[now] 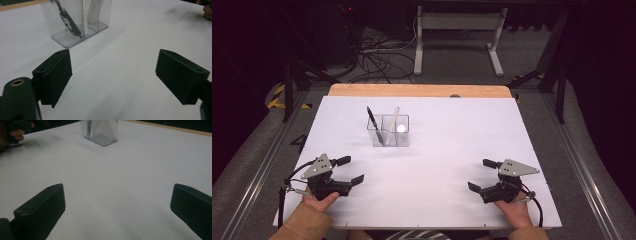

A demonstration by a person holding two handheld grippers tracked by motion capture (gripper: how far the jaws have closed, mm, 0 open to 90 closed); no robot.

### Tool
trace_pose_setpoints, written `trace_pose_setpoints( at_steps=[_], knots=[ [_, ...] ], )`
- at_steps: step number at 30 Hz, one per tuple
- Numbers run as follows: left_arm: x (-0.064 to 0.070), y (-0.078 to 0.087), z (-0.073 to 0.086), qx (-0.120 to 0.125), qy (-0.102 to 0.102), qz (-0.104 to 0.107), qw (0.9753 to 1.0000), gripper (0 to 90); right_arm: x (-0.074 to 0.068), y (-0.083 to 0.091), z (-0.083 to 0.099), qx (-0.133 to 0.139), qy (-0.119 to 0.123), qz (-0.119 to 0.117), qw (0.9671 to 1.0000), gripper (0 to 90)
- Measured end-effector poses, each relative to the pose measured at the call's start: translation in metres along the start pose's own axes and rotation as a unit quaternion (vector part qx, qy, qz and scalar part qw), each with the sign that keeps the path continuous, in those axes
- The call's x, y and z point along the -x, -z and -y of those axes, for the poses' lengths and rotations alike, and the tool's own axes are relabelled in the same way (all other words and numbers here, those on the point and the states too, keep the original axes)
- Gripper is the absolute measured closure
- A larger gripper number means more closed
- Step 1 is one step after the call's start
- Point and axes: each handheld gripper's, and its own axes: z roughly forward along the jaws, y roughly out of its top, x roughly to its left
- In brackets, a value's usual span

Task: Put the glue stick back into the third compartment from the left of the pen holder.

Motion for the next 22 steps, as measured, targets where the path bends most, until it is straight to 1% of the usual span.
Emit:
trace_pose_setpoints(
  at_steps=[2,3,5,6,9,11,12,16,17,22],
  knots=[
    [-0.003,0.000,0.003,-0.004,0.008,0.000,1.0000,14.5,0.000,0.000,0.000,0.000,0.000,0.000,1.0000,0.4],
    [-0.004,-0.001,0.003,-0.007,0.008,-0.001,0.9999,14.8,0.000,0.000,0.000,0.000,0.000,0.000,1.0000,0.4],
    [-0.005,-0.002,0.003,-0.004,0.011,-0.001,0.9999,14.8,0.000,0.000,0.000,-0.001,-0.001,0.001,1.0000,0.2],
    [-0.007,-0.002,0.003,-0.002,0.010,-0.001,0.9999,14.9,0.000,0.000,0.000,-0.002,-0.001,0.001,1.0000,0.1],
    [-0.011,0.000,0.001,0.003,0.005,-0.013,0.9999,14.9,0.000,-0.001,0.000,-0.001,-0.001,0.002,1.0000,0.1],
    [-0.011,-0.001,0.002,-0.001,0.012,-0.010,0.9999,14.9,0.000,-0.001,0.000,-0.001,-0.001,0.001,1.0000,0.1],
    [-0.011,-0.001,0.002,0.000,0.008,-0.013,0.9999,14.9,0.000,-0.001,0.000,-0.001,0.000,0.002,1.0000,0.1],
    [-0.011,-0.001,0.002,-0.002,0.010,-0.015,0.9998,15.1,0.000,0.000,0.000,0.001,0.004,0.003,1.0000,0.1],
    [-0.011,0.000,0.002,0.000,0.014,-0.015,0.9998,15.1,0.000,0.000,0.000,0.002,0.004,0.003,1.0000,0.1],
    [-0.012,0.002,0.002,0.002,0.022,-0.019,0.9996,15.0,0.000,0.000,-0.001,0.004,0.005,0.005,1.0000,0.2]
  ],
)
